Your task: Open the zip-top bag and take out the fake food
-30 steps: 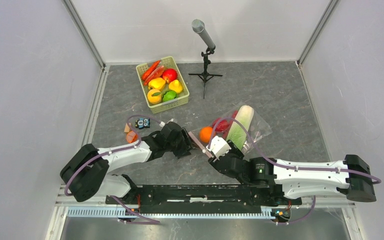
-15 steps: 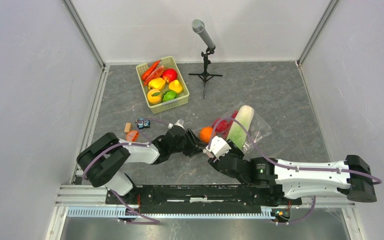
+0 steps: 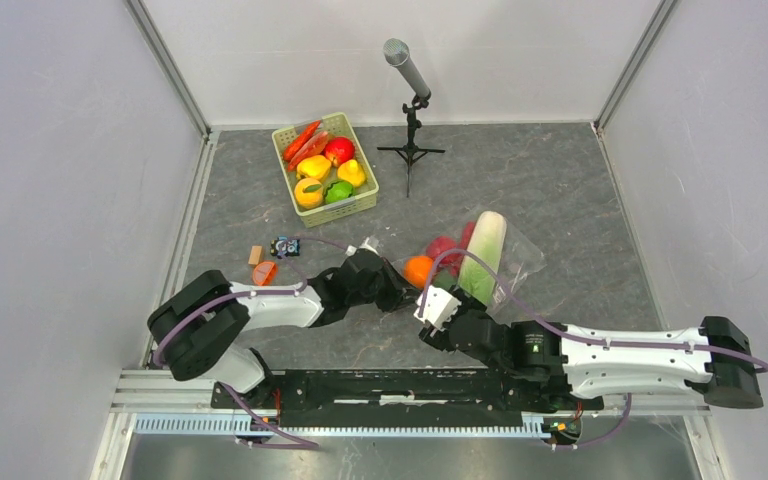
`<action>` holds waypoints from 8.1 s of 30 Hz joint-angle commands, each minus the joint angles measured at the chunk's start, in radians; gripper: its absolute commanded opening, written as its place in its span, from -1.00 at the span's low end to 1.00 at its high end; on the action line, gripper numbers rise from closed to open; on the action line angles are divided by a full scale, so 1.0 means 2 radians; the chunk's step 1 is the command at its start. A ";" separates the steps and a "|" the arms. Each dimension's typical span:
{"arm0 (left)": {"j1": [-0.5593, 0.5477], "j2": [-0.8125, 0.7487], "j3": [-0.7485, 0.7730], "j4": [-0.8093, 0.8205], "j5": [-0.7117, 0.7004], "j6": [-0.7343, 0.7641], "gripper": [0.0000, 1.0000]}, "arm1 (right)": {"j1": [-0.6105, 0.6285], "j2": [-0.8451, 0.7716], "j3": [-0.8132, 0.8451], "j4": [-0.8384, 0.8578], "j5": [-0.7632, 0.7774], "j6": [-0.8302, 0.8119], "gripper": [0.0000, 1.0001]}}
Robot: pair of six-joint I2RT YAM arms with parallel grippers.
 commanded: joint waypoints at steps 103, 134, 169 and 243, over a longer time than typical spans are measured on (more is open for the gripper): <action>0.134 -0.074 0.113 -0.262 0.000 0.106 -0.59 | 0.027 0.035 0.093 -0.031 0.090 0.051 0.54; 0.132 -0.365 -0.084 -0.330 -0.037 0.142 0.66 | -0.015 0.264 0.188 -0.007 0.048 0.024 0.47; 0.132 -0.399 -0.107 -0.343 -0.032 0.119 0.71 | -0.005 0.357 0.190 0.013 0.129 0.041 0.07; -0.059 -0.038 -0.038 0.134 -0.173 0.289 0.63 | -0.057 0.197 0.220 0.070 0.009 0.099 -1.00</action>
